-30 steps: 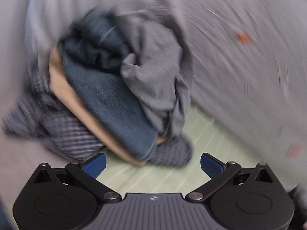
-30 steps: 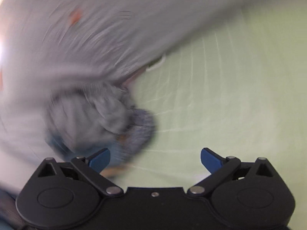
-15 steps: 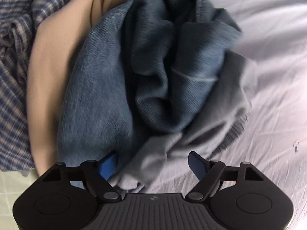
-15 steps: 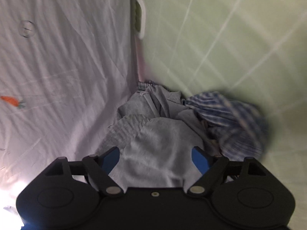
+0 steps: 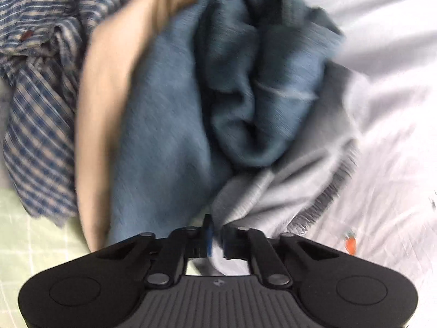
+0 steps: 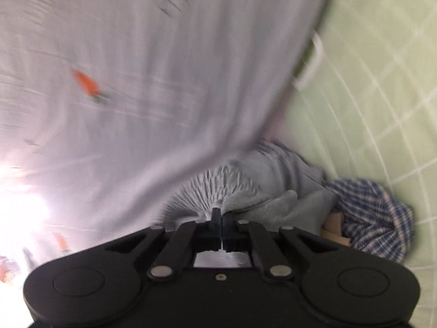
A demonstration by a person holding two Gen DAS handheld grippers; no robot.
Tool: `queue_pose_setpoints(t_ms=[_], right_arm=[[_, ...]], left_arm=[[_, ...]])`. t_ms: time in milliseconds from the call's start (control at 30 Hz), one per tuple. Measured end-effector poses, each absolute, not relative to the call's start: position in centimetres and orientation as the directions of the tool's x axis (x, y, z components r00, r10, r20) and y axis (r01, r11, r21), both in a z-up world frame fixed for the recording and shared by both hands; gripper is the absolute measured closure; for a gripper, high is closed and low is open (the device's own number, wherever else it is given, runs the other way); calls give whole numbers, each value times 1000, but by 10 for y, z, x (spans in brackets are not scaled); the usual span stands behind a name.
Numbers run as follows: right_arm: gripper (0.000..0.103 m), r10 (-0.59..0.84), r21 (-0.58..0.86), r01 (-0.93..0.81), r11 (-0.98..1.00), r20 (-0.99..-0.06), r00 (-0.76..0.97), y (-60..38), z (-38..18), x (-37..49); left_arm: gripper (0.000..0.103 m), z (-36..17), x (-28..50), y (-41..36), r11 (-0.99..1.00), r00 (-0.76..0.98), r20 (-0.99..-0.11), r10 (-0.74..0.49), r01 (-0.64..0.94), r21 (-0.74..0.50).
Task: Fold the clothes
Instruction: 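Grasp the grey sweatshirt on the pile with both grippers and pull it out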
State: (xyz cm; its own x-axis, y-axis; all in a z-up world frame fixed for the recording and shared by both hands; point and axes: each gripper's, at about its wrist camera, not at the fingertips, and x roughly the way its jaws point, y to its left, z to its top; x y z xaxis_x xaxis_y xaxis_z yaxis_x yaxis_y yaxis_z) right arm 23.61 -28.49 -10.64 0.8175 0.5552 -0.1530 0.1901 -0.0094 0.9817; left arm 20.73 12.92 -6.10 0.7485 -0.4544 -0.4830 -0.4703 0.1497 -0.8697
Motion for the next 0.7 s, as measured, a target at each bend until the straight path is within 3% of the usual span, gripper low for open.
queue_pose_setpoints(t_ms=[100,267,467,533,567,633,700], right_arm=[[102,480,992,121,-34,-90,873,-321,-85,192],[102,292,993,107,-52,-87,952,-393,-75,102],[102,-9,991,134,0,-134,991,-500,-60,-69],[102,-149,971,232,58,-221,964,-540,-55,-139],[102,-213,941,324,103,-297,931,-556,-53,-168],[102,-309,805,567,175,-502,808,-587,-50,-220],[96,-352,695,702,154,-625,697,-606,-56,-259]], left_arm=[[101,-36,200,111,179,759,-437,-483,-403,-898],[103,3,180,57,260,722,-399,-566,-302,-917],[102,-6,97,-104,402,470,-396,-789,-92,-911],[98,-32,63,-160,445,362,-442,-821,-80,-892],[88,-46,47,-184,474,308,-476,-824,-86,-876],[80,-69,20,-215,544,226,-556,-800,-119,-831],[79,-80,13,-219,604,193,-624,-757,-158,-782]])
